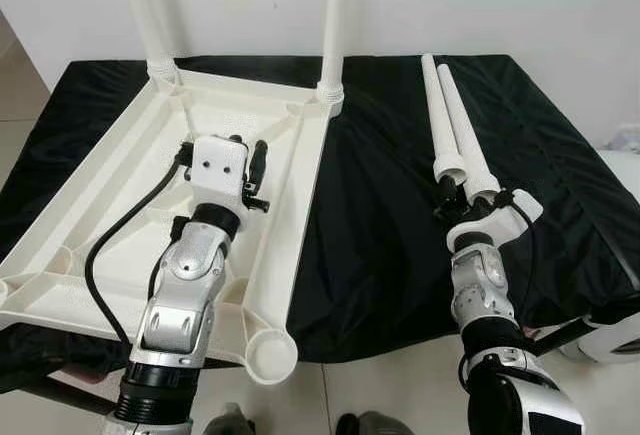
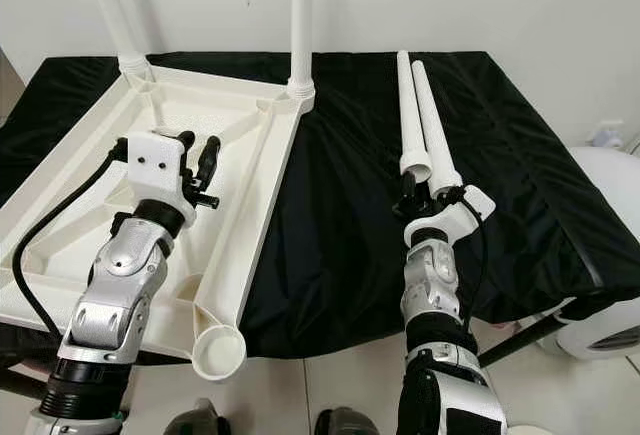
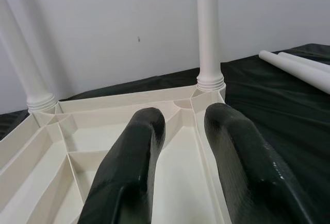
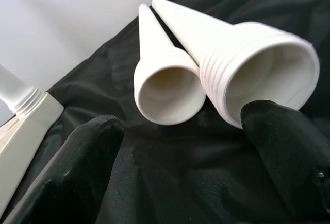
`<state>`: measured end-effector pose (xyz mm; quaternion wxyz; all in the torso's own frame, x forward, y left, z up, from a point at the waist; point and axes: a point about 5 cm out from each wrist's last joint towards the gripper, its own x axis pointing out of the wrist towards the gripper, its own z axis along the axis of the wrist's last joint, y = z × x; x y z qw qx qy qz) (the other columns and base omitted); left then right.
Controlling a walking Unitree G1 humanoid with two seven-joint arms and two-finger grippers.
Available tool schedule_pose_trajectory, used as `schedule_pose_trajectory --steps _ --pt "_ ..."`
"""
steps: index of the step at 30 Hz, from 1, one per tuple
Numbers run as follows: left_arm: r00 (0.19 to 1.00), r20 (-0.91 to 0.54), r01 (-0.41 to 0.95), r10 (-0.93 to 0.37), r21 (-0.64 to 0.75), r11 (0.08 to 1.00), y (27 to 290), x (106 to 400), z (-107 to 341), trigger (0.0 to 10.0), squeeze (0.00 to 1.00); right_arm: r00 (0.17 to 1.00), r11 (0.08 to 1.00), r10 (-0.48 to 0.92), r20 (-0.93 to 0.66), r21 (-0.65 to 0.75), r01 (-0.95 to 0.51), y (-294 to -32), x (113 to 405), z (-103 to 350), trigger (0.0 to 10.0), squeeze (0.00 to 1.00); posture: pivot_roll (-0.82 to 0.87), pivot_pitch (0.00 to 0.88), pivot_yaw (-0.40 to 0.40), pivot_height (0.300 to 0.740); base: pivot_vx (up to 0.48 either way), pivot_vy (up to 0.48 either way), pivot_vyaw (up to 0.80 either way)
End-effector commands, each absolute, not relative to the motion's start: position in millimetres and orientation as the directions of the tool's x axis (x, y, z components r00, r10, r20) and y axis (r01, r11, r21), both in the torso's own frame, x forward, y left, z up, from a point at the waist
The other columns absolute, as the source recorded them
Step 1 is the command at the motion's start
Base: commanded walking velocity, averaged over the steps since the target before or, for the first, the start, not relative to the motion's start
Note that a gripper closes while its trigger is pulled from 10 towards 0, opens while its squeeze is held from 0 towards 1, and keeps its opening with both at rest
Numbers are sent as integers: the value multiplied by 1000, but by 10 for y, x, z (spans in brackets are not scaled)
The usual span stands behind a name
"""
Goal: Building children table
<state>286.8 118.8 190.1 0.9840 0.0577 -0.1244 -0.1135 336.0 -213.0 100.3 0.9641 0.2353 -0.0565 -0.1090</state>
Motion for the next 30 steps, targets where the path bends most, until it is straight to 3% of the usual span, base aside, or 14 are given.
schedule_pose_trajectory --steps 1,3,4,6,7,8,15,16,17,19,30 --pt "941 210 235 -263 149 960 1175 2839 1877 10000 0 968 860 -244 67 476 183 -2167 3385 1022 10000 0 99 85 12 740 0 0 0" --pt "942 206 236 -264 151 960 1179 2830 1875 10000 0 968 857 -242 68 483 180 -2171 3406 1035 10000 0 104 91 17 740 0 0 0" --pt "943 200 238 -266 154 959 1180 2821 1874 10000 0 968 854 -240 69 490 176 -2174 3428 1046 9176 0 108 96 20 740 0 0 0" --pt "943 197 239 -267 156 959 1181 2815 1873 10000 0 969 852 -239 70 494 174 -2176 3442 1052 9176 0 108 96 20 740 0 0 0" --pt "944 195 239 -267 157 958 1182 2808 1874 10000 0 969 849 -237 74 501 169 -2177 3457 1066 8588 0 112 100 22 740 0 0 0" --pt "945 190 239 -267 159 958 1186 2794 1878 10000 0 968 846 -236 83 508 162 -2182 3482 1093 7098 0 115 101 24 740 0 0 0" --pt "946 185 238 -266 161 958 1193 2776 1880 10000 0 967 846 -236 97 509 155 -2191 3508 1132 7098 0 120 106 24 740 0 0 0" --pt "947 183 238 -266 161 958 1197 2773 1879 10000 0 967 846 -236 99 511 154 -2195 3516 1141 4980 0 121 107 25 740 0 0 0" --pt "947 183 238 -266 161 958 1197 2773 1879 10000 0 967 846 -236 99 511 154 -2195 3516 1141 4980 0 121 107 25 740 0 0 0" --pt "948 179 236 -264 162 958 1200 2769 1880 10000 0 965 844 -241 101 513 156 -2214 3527 1153 0 0 122 107 24 740 0 0 0" --pt "950 170 236 -262 160 959 1183 2761 1881 10000 0 962 842 -249 107 516 161 -2246 3535 1152 0 0 117 107 21 740 0 0 0"
